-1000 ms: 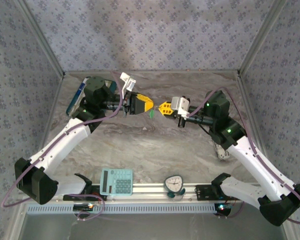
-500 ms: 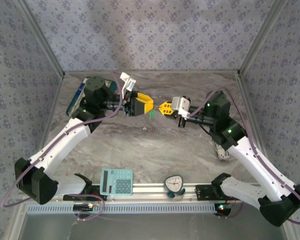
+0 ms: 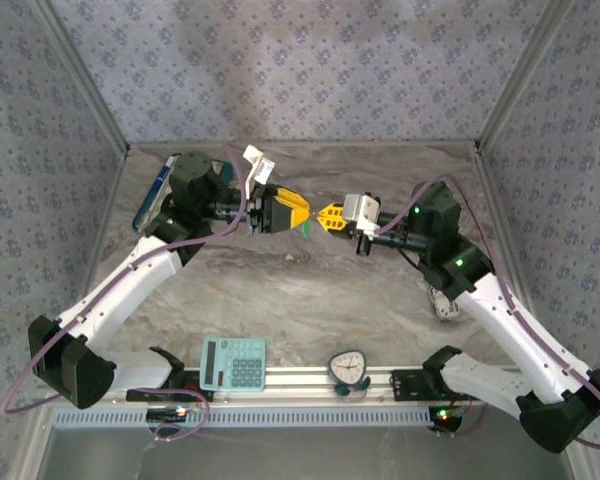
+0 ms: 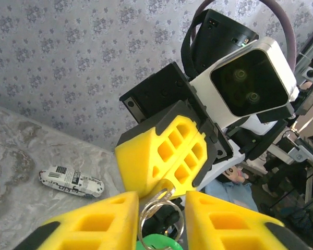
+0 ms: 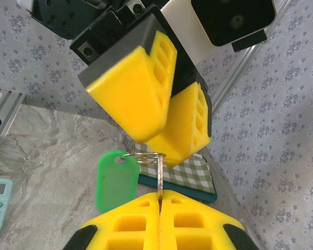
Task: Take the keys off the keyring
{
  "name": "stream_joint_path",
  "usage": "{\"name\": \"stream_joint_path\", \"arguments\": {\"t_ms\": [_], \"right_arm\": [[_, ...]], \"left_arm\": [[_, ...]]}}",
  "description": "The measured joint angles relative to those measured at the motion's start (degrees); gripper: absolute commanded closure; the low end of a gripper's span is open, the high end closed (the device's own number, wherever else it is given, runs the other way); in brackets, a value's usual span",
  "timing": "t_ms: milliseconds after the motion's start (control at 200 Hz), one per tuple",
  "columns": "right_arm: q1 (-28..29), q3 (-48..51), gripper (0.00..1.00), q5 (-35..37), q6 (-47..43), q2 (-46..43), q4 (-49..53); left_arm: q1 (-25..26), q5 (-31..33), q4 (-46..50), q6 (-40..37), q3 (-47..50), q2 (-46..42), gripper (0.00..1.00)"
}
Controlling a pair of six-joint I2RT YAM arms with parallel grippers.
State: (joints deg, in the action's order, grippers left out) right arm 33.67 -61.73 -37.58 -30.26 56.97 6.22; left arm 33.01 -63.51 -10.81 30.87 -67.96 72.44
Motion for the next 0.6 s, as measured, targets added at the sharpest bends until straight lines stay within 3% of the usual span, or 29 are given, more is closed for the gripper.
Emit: {"name": "stream_joint_path", "arguments": {"t_ms": [335, 600], "right_arm": [[0.00, -0.02, 1.00, -0.13, 0.00, 0.00, 0.00], [0.00, 0.00, 1.00, -0.15, 0.02, 0.00, 0.00]], "left_arm": [[0.00, 0.09, 2.12, -1.51, -0.31, 0.02, 0.55], [0.00, 0.09, 2.69, -1.53, -0.72, 0.11, 0.50]]}}
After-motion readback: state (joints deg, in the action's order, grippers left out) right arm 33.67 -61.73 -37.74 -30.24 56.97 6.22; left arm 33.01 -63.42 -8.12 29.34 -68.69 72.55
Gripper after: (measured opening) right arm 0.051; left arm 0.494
